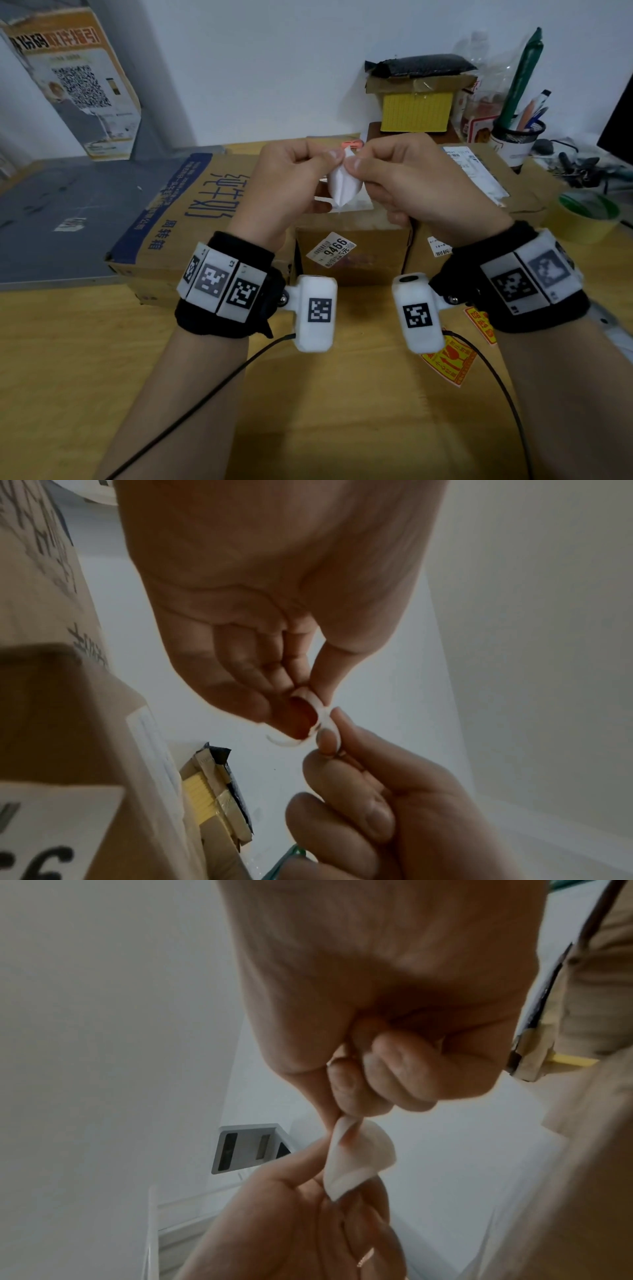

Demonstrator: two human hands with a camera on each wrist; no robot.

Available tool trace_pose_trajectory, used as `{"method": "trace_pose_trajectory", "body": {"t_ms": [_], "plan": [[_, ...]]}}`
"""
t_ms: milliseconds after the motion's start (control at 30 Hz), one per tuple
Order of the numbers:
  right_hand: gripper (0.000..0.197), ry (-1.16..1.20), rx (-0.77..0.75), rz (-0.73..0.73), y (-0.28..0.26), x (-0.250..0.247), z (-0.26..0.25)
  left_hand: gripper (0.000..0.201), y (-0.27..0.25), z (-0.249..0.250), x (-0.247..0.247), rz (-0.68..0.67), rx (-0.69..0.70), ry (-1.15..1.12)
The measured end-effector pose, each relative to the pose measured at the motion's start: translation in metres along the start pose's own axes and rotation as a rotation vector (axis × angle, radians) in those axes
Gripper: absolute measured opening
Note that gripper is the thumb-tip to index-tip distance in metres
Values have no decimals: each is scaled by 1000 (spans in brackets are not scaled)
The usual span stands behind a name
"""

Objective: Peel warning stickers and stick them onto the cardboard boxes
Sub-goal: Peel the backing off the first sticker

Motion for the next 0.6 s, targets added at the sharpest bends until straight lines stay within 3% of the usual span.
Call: {"method": "trace_pose_trajectory", "body": {"t_ms": [333, 600], "plan": [[37, 82, 3, 8, 2, -2, 4, 16, 6, -11, -1, 33, -61, 10], [33, 19, -46, 73, 3, -6, 2, 16, 6, -16, 1, 33, -113, -37]]}}
Point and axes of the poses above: each hand's wrist, its own y-axis towards the middle knuckle, its own x-axis out of the palm, z = x × y, the point moved 6 cm from there along y, towards the middle knuckle, and after that the axes turned 15 degrees about y, right-handed, at the moved point
